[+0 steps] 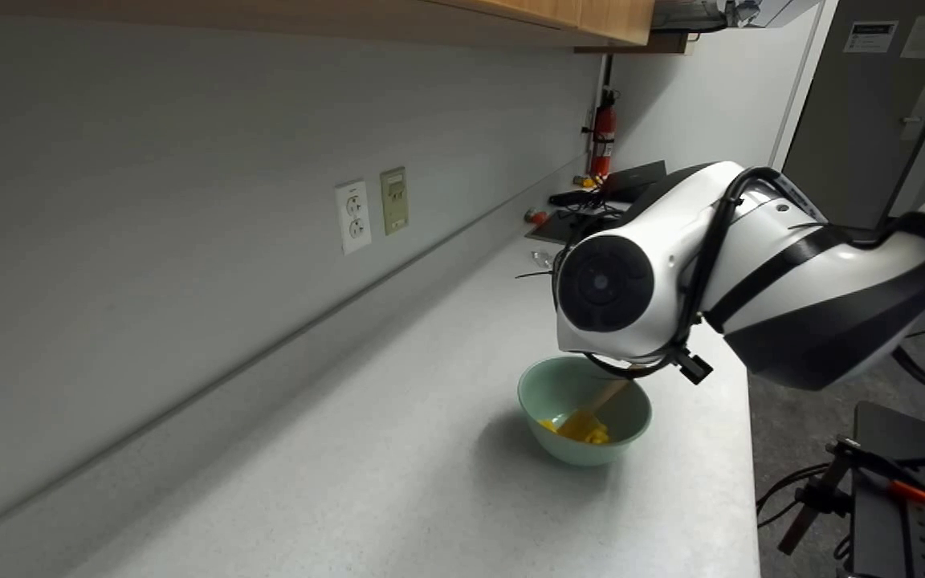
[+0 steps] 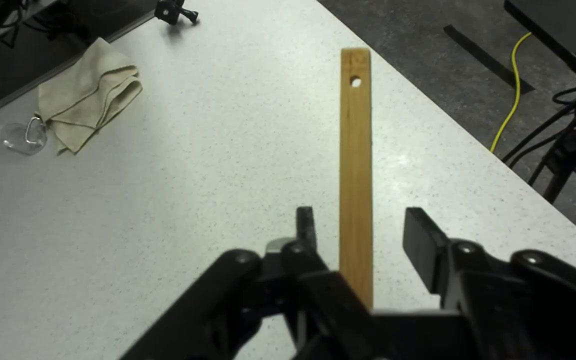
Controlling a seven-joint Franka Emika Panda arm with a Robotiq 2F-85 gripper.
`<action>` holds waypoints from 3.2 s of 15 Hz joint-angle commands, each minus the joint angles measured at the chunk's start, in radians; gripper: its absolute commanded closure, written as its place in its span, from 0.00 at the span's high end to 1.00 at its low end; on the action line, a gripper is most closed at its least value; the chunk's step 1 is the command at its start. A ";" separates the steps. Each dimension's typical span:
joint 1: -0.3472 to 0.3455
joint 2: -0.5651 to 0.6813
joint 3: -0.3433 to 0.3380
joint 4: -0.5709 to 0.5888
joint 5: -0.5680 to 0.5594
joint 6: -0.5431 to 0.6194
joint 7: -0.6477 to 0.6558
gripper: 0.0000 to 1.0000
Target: Use the spatula to stir the contents in the bowl
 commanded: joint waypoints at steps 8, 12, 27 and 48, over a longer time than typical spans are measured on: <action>-0.008 0.001 -0.007 -0.010 0.069 0.113 0.077 1.00; 0.006 -0.010 -0.012 -0.016 0.081 0.107 0.068 1.00; -0.035 -0.282 -0.050 -0.233 0.124 0.384 0.197 1.00; -0.093 -0.343 -0.155 -0.350 0.058 0.977 0.604 1.00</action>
